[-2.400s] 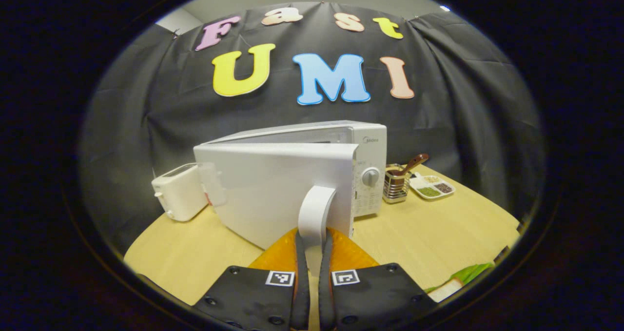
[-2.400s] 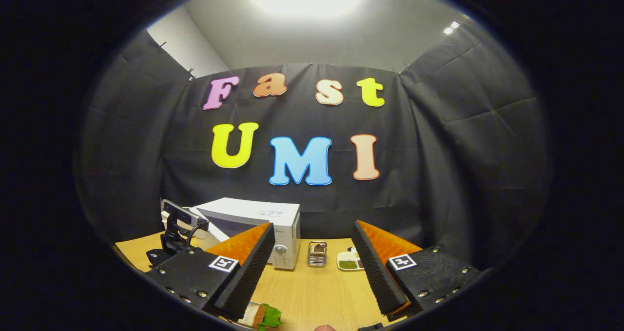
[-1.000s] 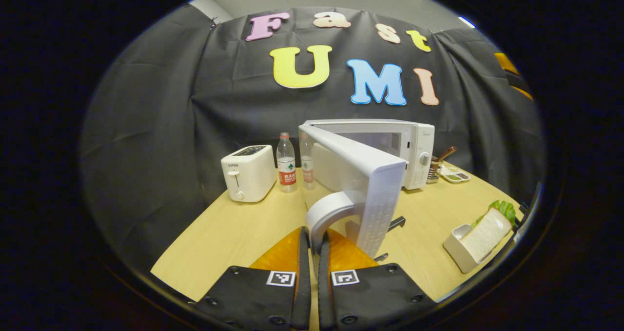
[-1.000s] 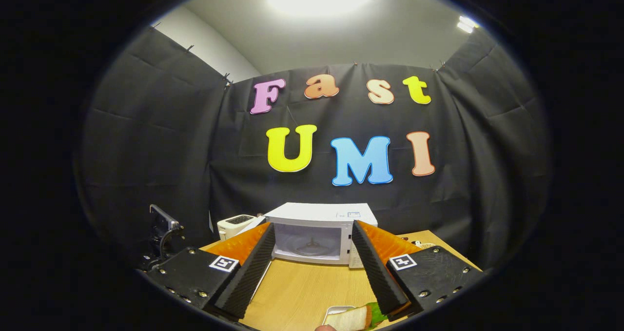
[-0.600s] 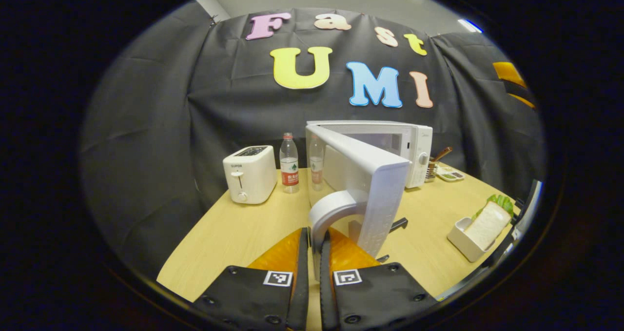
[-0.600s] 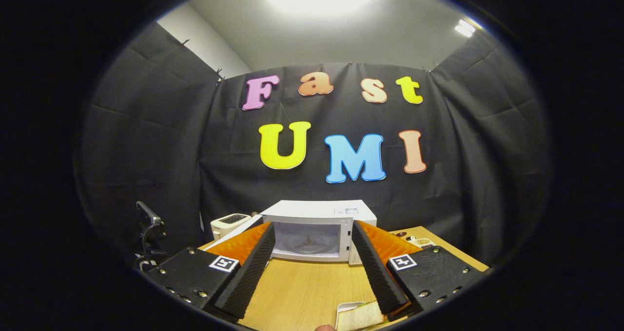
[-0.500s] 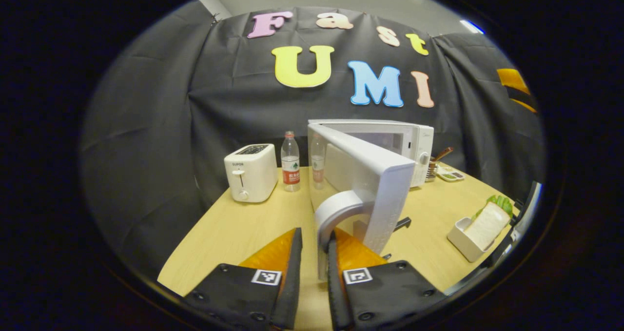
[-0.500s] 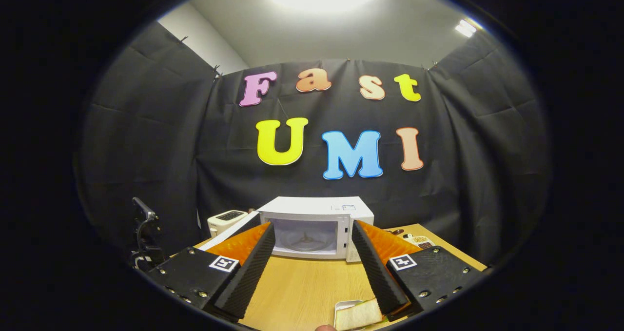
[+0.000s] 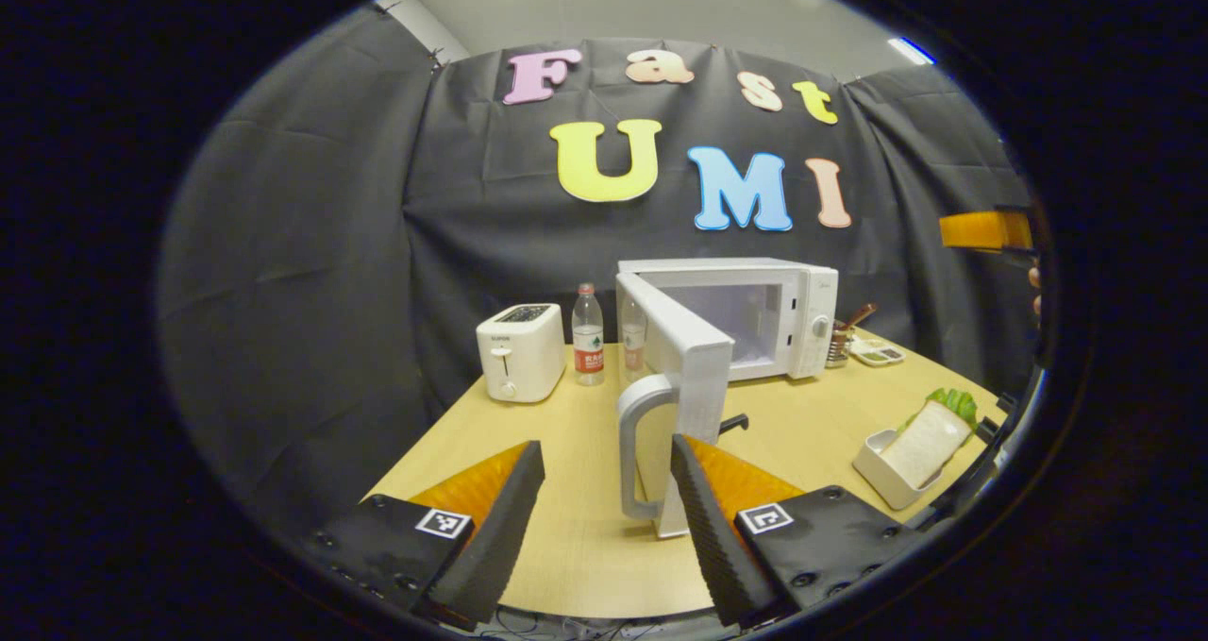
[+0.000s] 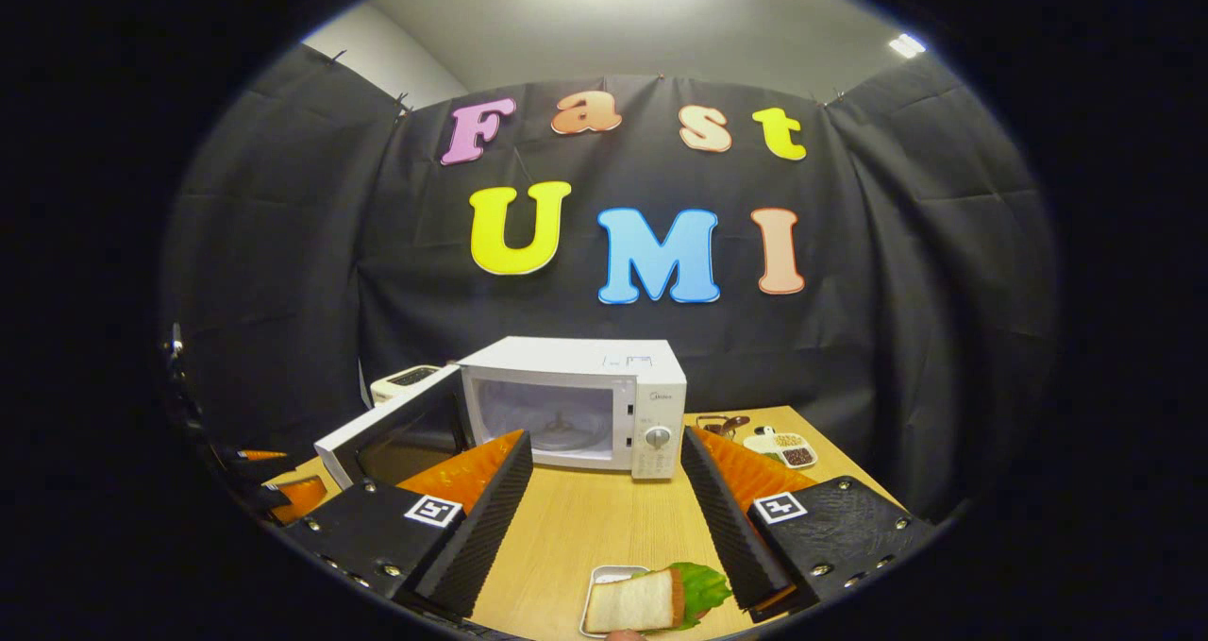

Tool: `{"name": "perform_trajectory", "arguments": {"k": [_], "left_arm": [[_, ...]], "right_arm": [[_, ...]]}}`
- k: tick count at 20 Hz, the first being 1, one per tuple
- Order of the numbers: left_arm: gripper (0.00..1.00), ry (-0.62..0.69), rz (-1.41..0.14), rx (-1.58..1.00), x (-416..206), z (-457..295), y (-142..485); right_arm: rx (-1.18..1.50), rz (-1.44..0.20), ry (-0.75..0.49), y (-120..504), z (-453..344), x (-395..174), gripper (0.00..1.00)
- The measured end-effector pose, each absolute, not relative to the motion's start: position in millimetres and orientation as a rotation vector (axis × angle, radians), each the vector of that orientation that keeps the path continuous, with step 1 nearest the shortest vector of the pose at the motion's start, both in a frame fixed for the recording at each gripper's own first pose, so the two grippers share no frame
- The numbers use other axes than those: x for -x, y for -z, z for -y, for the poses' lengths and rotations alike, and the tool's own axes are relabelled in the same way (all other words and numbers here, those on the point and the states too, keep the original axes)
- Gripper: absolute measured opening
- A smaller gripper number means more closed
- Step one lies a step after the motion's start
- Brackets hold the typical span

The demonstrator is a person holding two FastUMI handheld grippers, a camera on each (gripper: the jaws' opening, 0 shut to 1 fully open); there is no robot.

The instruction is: Open the microwave oven with the left hand, put the food in, and close the microwave oven.

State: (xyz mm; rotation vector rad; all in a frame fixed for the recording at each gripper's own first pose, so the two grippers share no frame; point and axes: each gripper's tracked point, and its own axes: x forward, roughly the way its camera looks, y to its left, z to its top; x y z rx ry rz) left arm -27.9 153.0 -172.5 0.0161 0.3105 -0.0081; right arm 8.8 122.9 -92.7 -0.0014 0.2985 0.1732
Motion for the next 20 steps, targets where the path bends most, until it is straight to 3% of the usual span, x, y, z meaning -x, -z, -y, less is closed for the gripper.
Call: {"name": "perform_trajectory", "arguments": {"k": [4, 6, 11, 13, 20], "left_arm": [[1.00, -0.046, -0.240, -0.009, 27, -149, 129], [0.96, -0.071, -0.196, -0.016, 26, -146, 106], [0.96, -0.095, -0.091, -0.021, 23, -126, 50], [1.00, -0.095, -0.067, -0.017, 20, -113, 33], [1.00, -0.096, -0.040, -0.064, 19, -76, 12]], "right_arm": [[-0.007, -0.441, -0.212, 137, -104, -11, 0.97], [-0.030, -0.509, -0.231, 156, -96, -10, 0.97], [-0.040, -0.676, -0.259, 203, -71, -5, 0.97], [-0.096, -0.763, -0.272, 225, -66, -1, 0.96], [-0.305, -1.009, -0.308, 278, -56, 20, 0.98]]}}
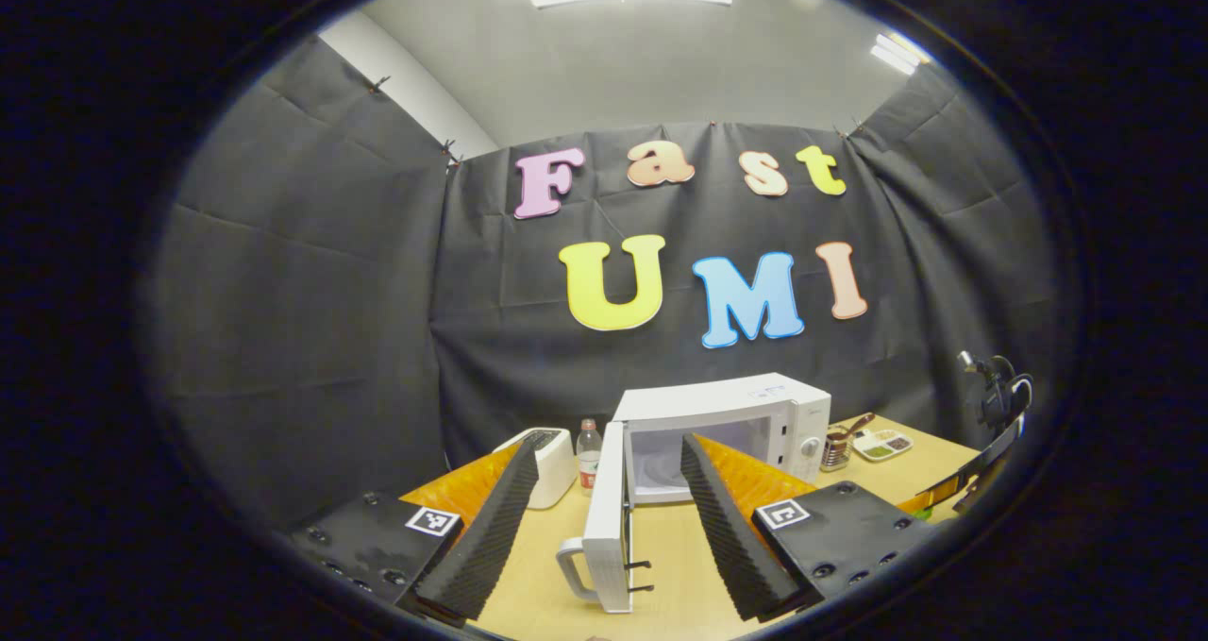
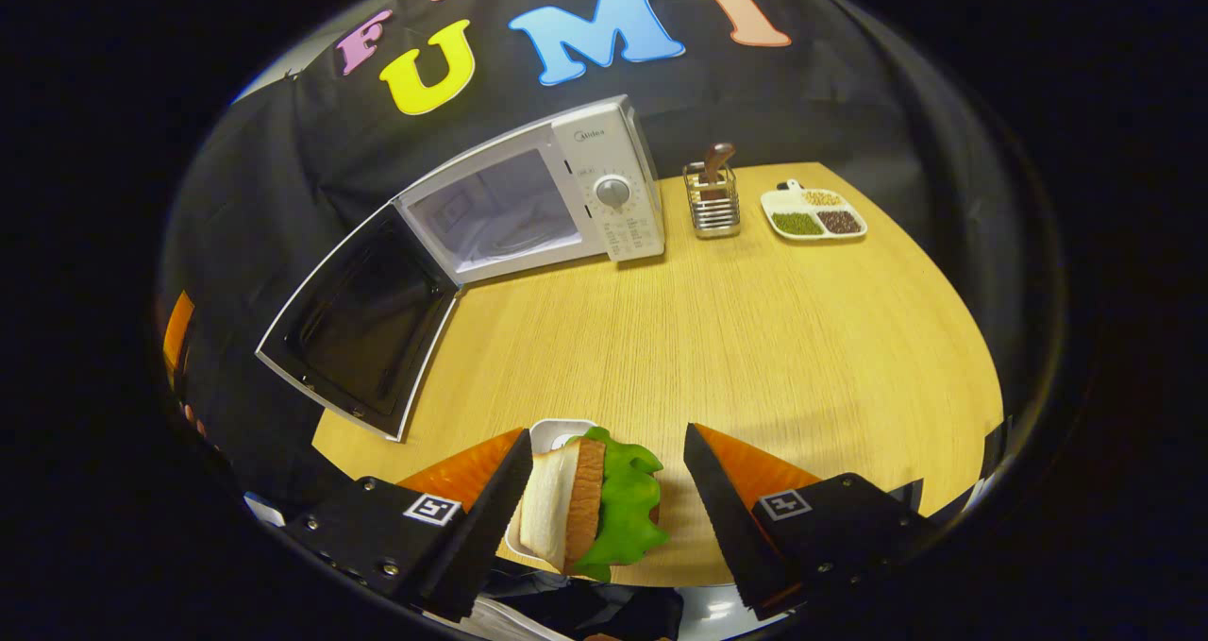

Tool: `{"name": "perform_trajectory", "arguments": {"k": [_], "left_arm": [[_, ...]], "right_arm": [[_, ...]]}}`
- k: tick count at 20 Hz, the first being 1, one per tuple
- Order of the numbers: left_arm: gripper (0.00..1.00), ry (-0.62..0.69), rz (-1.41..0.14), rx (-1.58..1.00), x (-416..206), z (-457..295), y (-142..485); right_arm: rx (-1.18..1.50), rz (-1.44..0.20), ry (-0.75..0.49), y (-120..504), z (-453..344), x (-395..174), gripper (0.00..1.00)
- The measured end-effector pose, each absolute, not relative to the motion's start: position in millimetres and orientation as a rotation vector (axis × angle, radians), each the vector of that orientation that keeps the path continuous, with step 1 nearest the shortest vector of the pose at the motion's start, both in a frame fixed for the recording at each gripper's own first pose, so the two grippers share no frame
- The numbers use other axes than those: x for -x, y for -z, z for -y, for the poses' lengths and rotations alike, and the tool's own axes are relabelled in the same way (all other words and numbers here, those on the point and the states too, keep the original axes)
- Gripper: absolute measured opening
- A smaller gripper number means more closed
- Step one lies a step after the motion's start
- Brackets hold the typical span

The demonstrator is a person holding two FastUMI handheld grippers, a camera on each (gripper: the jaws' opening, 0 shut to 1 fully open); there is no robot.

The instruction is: Open the microwave oven with the left hand, put the food in, and close the microwave oven.

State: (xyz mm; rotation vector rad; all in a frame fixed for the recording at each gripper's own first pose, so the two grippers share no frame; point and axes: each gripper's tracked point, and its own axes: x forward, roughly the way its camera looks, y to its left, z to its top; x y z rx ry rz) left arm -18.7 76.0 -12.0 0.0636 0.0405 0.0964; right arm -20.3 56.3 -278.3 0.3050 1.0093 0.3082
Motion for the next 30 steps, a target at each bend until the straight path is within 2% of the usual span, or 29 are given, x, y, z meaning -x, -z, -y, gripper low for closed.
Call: {"name": "perform_trajectory", "arguments": {"k": [3, 7, 8, 10, 12, 13, 14, 17, 19, 22, 23, 24, 25, 30], "left_arm": [[0.96, -0.103, -0.052, -0.065, 18, -62, 14], [1.00, -0.117, -0.063, -0.059, 17, -47, 16], [0.95, -0.126, -0.066, -0.056, 18, -46, 17], [0.97, -0.149, -0.073, -0.054, 20, -48, 17], [0.98, -0.169, -0.073, -0.054, 24, -49, 17], [0.99, -0.180, -0.073, -0.062, 25, -51, 18], [1.00, -0.196, -0.079, -0.074, 27, -54, 21], [0.93, -0.221, -0.089, -0.067, 30, -58, 24], [0.93, -0.234, -0.081, -0.048, 27, -62, 20], [1.00, -0.252, -0.062, -0.033, 21, -72, 12], [0.97, -0.256, -0.054, -0.029, 19, -76, 11], [1.00, -0.259, -0.048, -0.026, 17, -80, 9], [1.00, -0.258, -0.039, -0.022, 14, -83, 9], [0.94, -0.243, 0.002, -0.004, -7, -108, -2]], "right_arm": [[-0.368, -1.089, -0.338, 294, -59, 31, 0.98], [-0.423, -1.172, -0.384, 307, -65, 48, 0.97], [-0.445, -1.186, -0.397, 308, -70, 49, 0.97], [-0.476, -1.221, -0.425, 309, -74, 54, 0.86], [-0.528, -1.226, -0.468, 305, -84, 55, 0.85], [-0.536, -1.230, -0.471, 300, -85, 55, 0.48], [-0.516, -1.238, -0.495, 302, -85, 56, 0.45], [-0.473, -1.219, -0.529, 295, -83, 54, 0.45], [-0.463, -1.191, -0.555, 284, -84, 52, 0.45], [-0.414, -1.166, -0.577, 278, -81, 49, 0.45], [-0.409, -1.153, -0.582, 275, -84, 47, 0.45], [-0.414, -1.128, -0.563, 271, -80, 39, 0.45], [-0.428, -1.121, -0.554, 273, -83, 36, 0.25], [-0.460, -1.070, -0.526, 250, -98, 18, 0.25]]}}
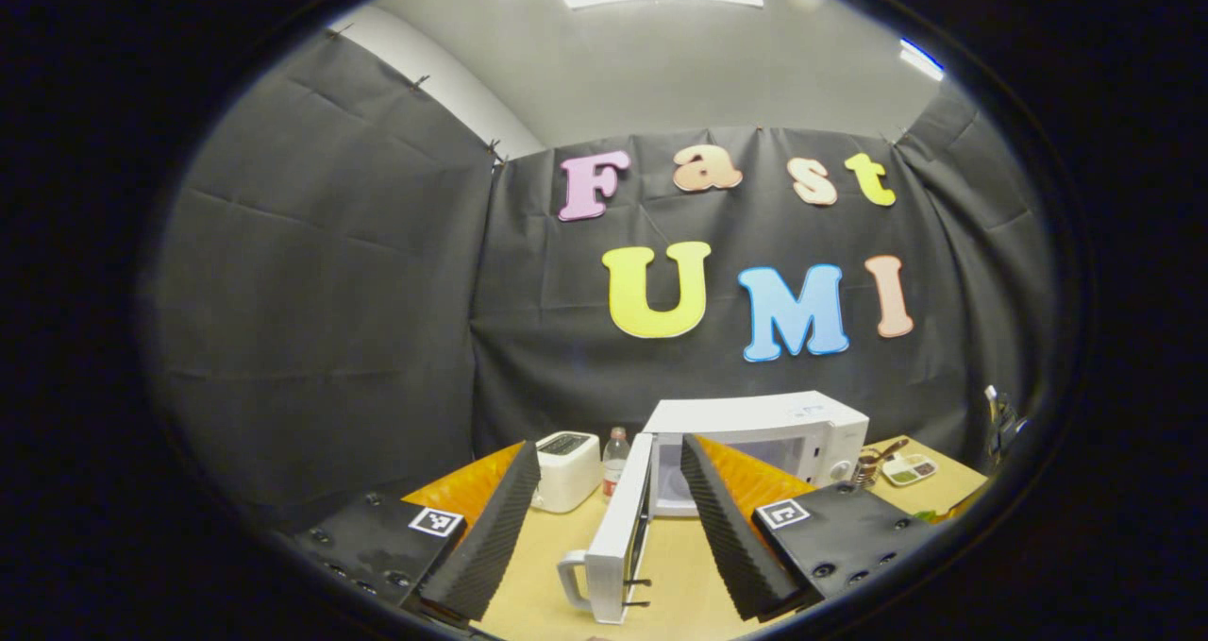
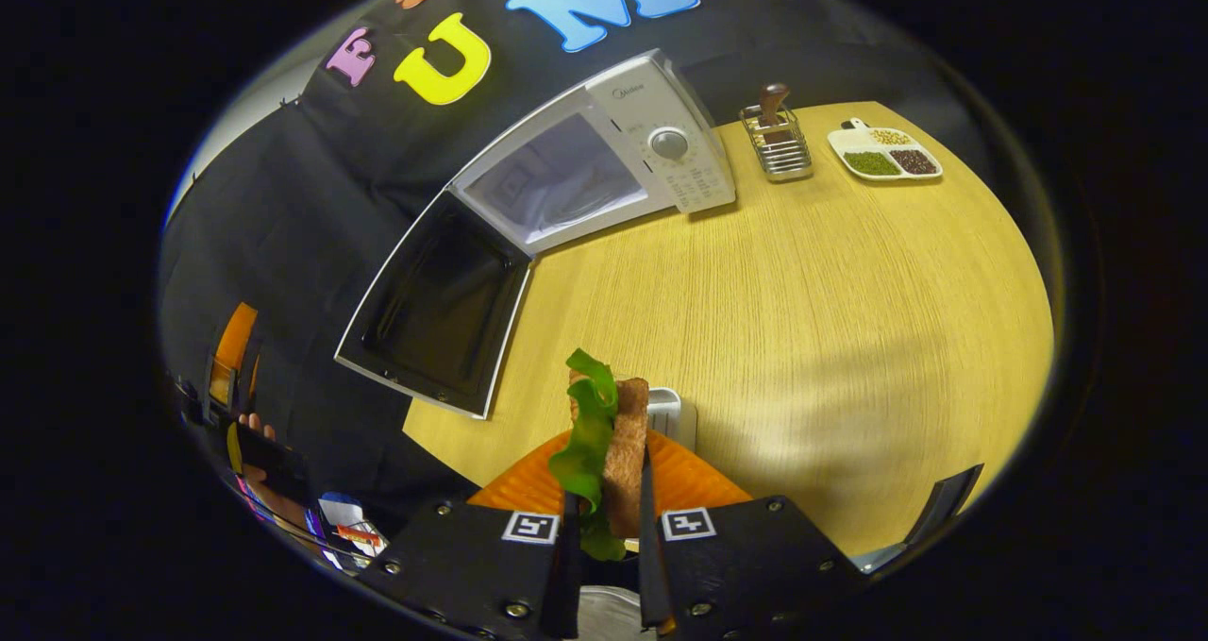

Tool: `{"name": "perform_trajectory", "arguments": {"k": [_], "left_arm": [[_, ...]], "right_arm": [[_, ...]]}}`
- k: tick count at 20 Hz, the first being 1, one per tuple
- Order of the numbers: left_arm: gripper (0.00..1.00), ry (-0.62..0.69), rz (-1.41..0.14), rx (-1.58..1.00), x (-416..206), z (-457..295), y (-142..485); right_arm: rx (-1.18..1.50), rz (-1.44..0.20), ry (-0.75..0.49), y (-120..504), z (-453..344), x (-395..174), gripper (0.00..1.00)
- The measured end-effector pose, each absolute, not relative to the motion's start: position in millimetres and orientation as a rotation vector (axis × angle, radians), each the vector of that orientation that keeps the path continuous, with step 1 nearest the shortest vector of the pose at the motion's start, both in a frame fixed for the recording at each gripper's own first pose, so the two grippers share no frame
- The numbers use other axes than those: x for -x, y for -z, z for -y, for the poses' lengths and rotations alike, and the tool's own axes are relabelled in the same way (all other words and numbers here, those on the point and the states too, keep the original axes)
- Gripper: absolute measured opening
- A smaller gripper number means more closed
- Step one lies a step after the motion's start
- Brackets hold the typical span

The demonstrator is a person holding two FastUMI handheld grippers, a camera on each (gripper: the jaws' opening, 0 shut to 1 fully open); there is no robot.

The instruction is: Open the microwave oven with the left hand, put the food in, and close the microwave oven.

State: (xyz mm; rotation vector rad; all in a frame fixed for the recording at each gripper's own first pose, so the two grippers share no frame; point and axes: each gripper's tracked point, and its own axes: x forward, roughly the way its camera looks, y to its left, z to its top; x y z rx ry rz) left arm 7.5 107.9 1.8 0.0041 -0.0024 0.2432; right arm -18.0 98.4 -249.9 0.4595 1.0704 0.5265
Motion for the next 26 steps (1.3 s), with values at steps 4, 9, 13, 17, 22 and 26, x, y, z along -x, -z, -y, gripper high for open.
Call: {"name": "perform_trajectory", "arguments": {"k": [4, 9, 13, 17, 22, 26], "left_arm": [[1.00, -0.229, 0.028, 0.008, -25, -133, -9], [1.00, -0.226, 0.037, -0.005, -43, -175, -13], [1.00, -0.236, 0.034, -0.011, -53, -208, -8], [1.00, -0.248, 0.016, 0.002, -61, -237, 2], [1.00, -0.256, -0.008, -0.020, -71, -271, 11], [0.97, -0.268, -0.029, -0.024, -71, -296, 19]], "right_arm": [[-0.526, -0.982, -0.502, 227, -127, -13, 0.25], [-0.605, -0.892, -0.467, 211, -165, -47, 0.25], [-0.635, -0.851, -0.433, 207, -189, -73, 0.25], [-0.680, -0.774, -0.364, 204, -207, -107, 0.25], [-0.738, -0.656, -0.289, 207, -230, -150, 0.25], [-0.766, -0.612, -0.270, 219, -256, -175, 0.27]]}}
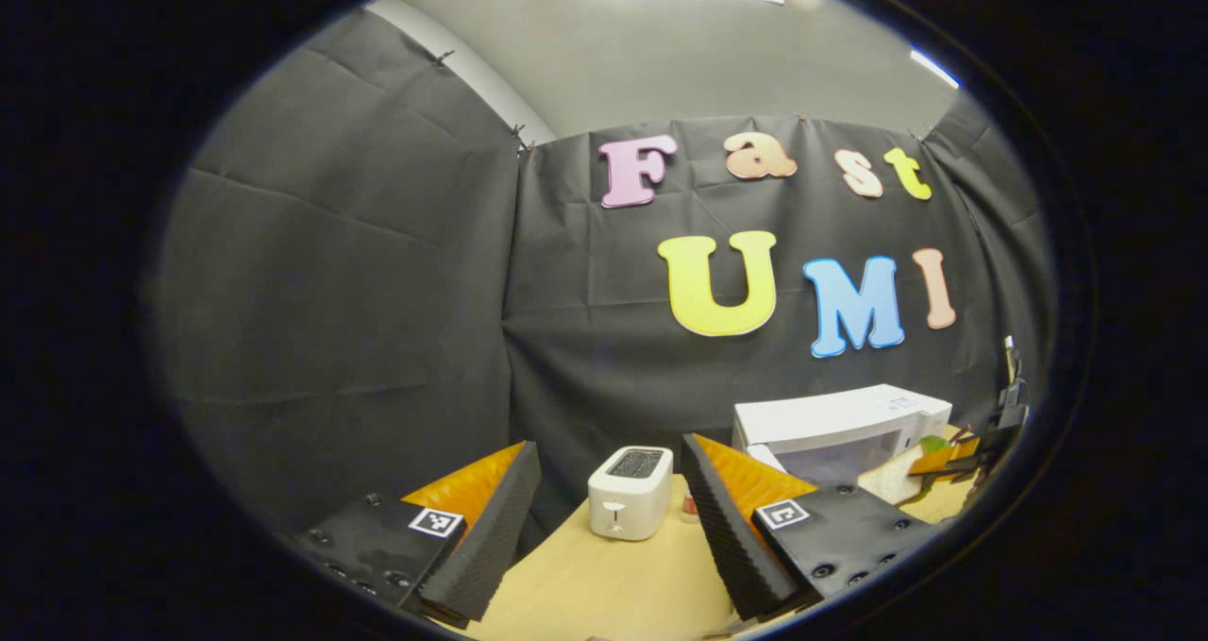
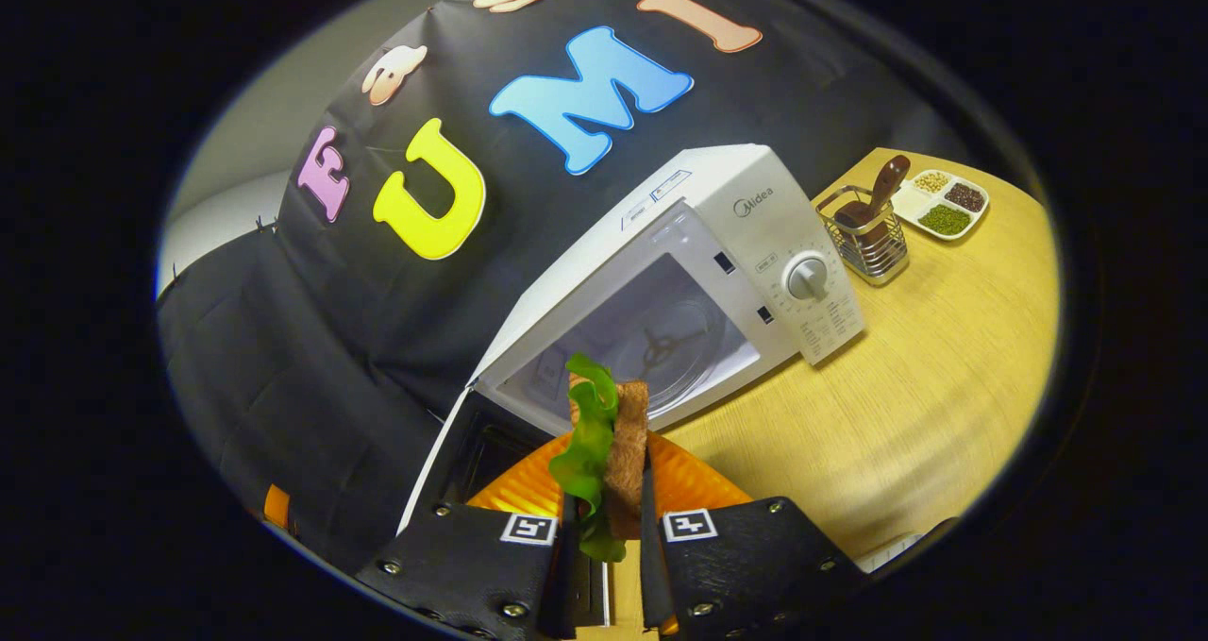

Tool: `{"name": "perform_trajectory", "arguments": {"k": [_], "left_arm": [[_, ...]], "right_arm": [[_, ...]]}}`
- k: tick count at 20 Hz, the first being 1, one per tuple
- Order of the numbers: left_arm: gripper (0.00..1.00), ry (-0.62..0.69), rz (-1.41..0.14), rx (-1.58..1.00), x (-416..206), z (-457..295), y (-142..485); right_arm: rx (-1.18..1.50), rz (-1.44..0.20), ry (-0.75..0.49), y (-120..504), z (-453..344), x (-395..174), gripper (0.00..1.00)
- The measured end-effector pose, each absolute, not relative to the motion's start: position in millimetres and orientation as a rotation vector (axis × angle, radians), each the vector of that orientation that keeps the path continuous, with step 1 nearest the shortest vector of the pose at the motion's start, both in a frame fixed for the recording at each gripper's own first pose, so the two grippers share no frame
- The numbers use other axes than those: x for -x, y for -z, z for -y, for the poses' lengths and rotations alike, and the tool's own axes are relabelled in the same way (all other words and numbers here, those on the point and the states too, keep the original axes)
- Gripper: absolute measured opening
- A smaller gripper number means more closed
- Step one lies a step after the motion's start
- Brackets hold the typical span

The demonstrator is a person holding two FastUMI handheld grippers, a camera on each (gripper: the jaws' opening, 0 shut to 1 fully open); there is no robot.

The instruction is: Open the microwave oven with the left hand, put the food in, and close the microwave oven.

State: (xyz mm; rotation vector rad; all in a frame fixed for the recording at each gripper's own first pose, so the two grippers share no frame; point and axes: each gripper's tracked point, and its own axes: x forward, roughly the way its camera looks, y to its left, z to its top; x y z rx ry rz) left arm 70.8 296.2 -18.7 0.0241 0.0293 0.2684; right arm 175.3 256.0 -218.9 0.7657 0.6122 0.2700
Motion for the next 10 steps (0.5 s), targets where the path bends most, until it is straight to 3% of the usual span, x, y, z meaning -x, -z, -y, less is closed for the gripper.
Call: {"name": "perform_trajectory", "arguments": {"k": [9, 10], "left_arm": [[1.00, -0.334, -0.090, -0.071, -67, -343, 38], [0.94, -0.343, -0.100, -0.063, -64, -346, 42]], "right_arm": [[-0.849, -0.563, -0.199, 262, -292, -240, 0.27], [-0.852, -0.558, -0.190, 265, -294, -249, 0.27]]}}
